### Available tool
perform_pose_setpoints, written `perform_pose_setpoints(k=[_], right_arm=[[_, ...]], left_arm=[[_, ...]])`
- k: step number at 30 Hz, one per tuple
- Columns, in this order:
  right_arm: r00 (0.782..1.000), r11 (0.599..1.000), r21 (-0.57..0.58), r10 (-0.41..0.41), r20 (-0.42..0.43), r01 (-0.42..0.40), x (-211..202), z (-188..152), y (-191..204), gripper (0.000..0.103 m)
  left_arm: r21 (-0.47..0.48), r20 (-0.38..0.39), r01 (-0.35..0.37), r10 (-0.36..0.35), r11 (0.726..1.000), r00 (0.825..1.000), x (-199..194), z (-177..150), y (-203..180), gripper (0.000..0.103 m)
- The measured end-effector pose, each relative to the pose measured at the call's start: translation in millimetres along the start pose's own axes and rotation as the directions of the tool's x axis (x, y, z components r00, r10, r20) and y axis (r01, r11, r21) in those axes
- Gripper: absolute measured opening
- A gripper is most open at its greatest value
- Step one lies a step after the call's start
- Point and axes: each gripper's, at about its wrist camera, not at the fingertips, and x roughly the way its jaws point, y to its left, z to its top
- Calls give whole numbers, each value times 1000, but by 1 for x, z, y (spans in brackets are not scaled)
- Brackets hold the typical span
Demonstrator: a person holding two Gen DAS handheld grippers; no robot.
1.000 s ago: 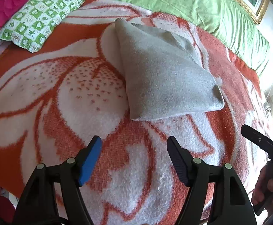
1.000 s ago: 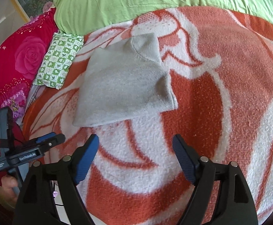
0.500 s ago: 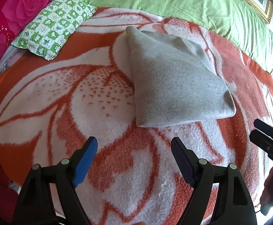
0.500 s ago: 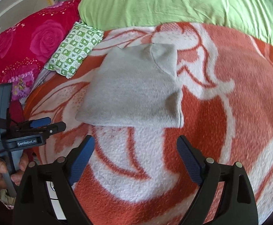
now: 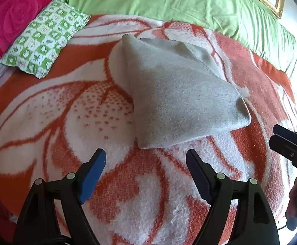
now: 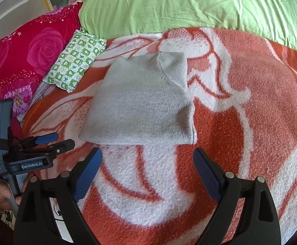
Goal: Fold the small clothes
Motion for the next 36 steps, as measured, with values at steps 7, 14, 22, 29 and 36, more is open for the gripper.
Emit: perform_pose_setpoints(k=[7,14,22,29,36], right_arm=[[999,998,-40,44,-15,-45,1,-3,2,91],[997,992,-106,72,-10,-73,-6,2,6,91],[998,992,-115,51,42,-46,-6,5,-2,100],[999,994,-108,25,24,-22,9,8,-8,100],[999,994,-108,25,34,-21,17,8,-8,100]], left_arm=[[-16,15,-52,52,999,999,-10,-1,-6,81],[-48,28,-97,99,994,995,-23,-10,-10,82],[-27,73,-126,128,992,989,-21,-10,-18,83],[-46,75,-115,118,992,990,-1,0,-16,83],[-36,80,-106,108,994,991,8,1,-23,83]])
